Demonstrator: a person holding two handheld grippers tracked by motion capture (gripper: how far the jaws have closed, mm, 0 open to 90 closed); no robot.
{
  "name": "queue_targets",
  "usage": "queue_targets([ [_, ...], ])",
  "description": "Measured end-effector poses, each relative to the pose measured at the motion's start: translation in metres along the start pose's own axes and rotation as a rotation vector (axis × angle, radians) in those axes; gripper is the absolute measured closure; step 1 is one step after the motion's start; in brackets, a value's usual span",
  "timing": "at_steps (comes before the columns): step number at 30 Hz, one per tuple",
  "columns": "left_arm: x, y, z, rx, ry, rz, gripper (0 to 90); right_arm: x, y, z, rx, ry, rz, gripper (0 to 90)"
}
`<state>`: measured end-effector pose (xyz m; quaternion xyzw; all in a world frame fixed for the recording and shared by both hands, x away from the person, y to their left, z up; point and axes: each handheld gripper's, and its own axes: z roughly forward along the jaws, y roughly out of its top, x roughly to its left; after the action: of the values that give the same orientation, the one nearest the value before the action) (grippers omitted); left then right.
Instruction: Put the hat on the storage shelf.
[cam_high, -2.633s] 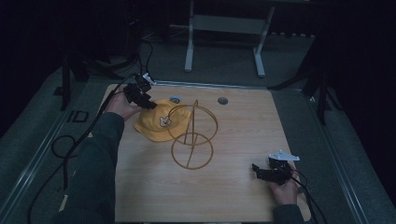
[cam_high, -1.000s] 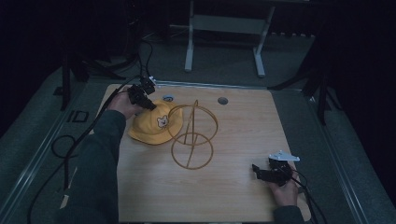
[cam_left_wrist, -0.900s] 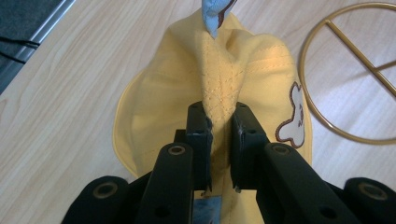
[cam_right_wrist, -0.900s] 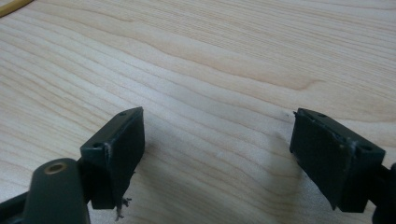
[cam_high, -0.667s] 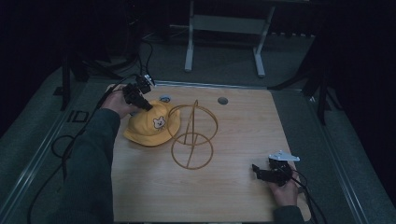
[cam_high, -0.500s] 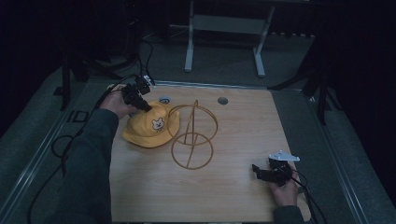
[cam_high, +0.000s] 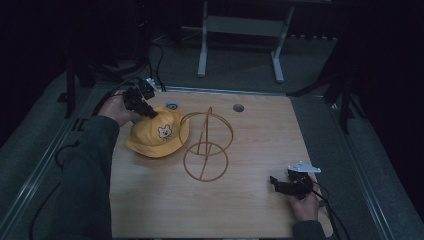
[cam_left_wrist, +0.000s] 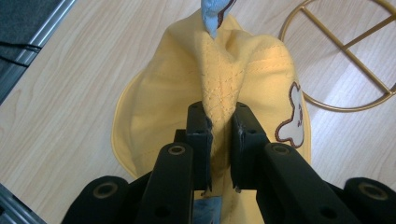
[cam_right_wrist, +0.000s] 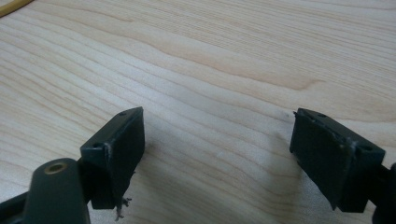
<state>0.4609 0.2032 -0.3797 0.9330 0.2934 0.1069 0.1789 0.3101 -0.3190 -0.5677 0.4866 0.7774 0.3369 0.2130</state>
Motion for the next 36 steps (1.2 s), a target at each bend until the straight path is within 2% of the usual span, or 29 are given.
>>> queue_targets([
  [9,-0.001,-0.004,-0.008,-0.025,-0.021,0.000,79.7,0.000,0.000,0.000,0.000,0.000,0.000,17.9],
  [13,-0.002,-0.005,-0.013,-0.025,-0.020,0.013,79.7,0.000,0.000,0.000,0.000,0.000,0.000,17.9],
  [19,-0.002,-0.009,-0.024,-0.054,-0.020,0.005,79.6,0.000,0.000,0.000,0.000,0.000,0.000,17.9],
  [36,-0.003,-0.013,-0.049,-0.072,-0.013,0.021,79.7,0.000,0.000,0.000,0.000,0.000,0.001,17.9],
])
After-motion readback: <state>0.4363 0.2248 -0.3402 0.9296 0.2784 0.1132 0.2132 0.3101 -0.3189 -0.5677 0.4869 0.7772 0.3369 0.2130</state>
